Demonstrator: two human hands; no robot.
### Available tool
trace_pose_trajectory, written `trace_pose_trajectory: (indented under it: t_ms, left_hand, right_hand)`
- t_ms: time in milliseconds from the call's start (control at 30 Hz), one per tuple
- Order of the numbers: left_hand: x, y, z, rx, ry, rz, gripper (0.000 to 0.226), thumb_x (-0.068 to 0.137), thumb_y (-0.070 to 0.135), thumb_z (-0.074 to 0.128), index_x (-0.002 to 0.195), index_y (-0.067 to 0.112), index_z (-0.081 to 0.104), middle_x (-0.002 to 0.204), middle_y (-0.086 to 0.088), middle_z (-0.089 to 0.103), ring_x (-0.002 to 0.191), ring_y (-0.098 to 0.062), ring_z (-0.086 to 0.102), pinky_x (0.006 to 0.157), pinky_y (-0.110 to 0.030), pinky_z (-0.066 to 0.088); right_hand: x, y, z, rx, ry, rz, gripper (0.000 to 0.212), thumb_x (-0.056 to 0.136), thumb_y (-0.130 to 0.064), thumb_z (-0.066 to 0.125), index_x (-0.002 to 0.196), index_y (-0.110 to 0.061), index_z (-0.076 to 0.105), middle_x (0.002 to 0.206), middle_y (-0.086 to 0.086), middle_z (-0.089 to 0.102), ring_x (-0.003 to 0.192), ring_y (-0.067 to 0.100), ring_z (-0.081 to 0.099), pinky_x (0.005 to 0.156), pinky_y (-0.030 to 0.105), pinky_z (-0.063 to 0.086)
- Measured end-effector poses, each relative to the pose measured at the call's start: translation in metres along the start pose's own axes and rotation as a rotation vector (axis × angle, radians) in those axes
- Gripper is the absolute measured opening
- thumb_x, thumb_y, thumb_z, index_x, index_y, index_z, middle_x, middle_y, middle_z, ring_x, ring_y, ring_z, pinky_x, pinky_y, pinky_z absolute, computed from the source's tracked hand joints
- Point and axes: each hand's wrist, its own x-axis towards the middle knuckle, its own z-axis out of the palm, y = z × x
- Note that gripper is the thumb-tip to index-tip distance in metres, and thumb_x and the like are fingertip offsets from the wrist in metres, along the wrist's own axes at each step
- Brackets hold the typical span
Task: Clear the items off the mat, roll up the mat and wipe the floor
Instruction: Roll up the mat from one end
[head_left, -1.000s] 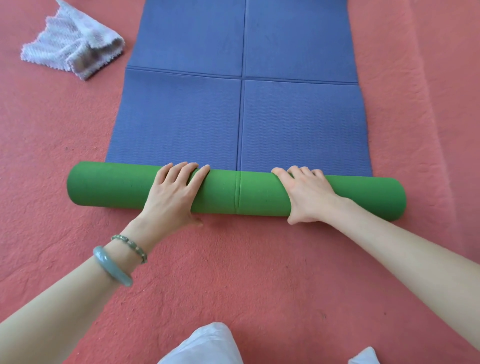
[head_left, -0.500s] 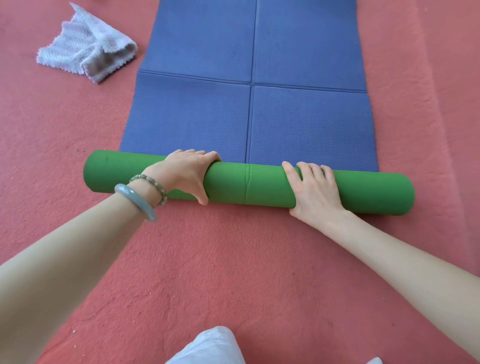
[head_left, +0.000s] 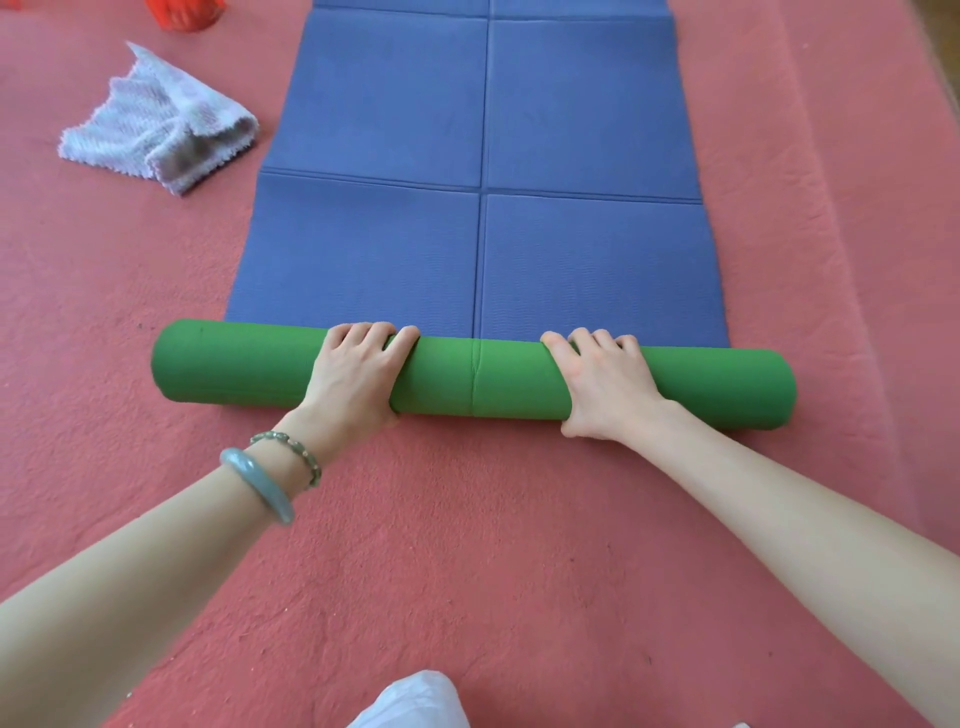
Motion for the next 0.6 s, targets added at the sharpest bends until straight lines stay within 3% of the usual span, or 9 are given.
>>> trace_pose_trajectory:
  t_ms: [200,600]
  left_hand:
    - [-0.019,0.006,0.000,0.002,0.022,0.015,0.089,0.029,0.025,0.088,0.111,0.012,0.059,0.093,-0.007,0.064,0.082,-0.031,0.062,0.081,-0.040,0.047]
    - [-0.076,0.015,-0.004,0.005,-0.128,0.067,0.090,0.021,0.039,0.080,0.107,0.020,0.059,0.087,0.001,0.062,0.074,-0.024,0.060,0.069,-0.035,0.045]
  right_hand:
    - [-0.021,-0.008,-0.002,0.003,-0.025,-0.016,0.093,0.067,-0.035,0.072,0.142,-0.021,0.019,0.124,0.004,0.045,0.114,0.025,0.044,0.097,0.041,0.034]
    - [-0.073,-0.031,0.004,0.062,-0.199,-0.092,0.093,0.065,-0.038,0.070,0.141,-0.022,0.018,0.121,0.002,0.044,0.113,0.023,0.044,0.093,0.041,0.035]
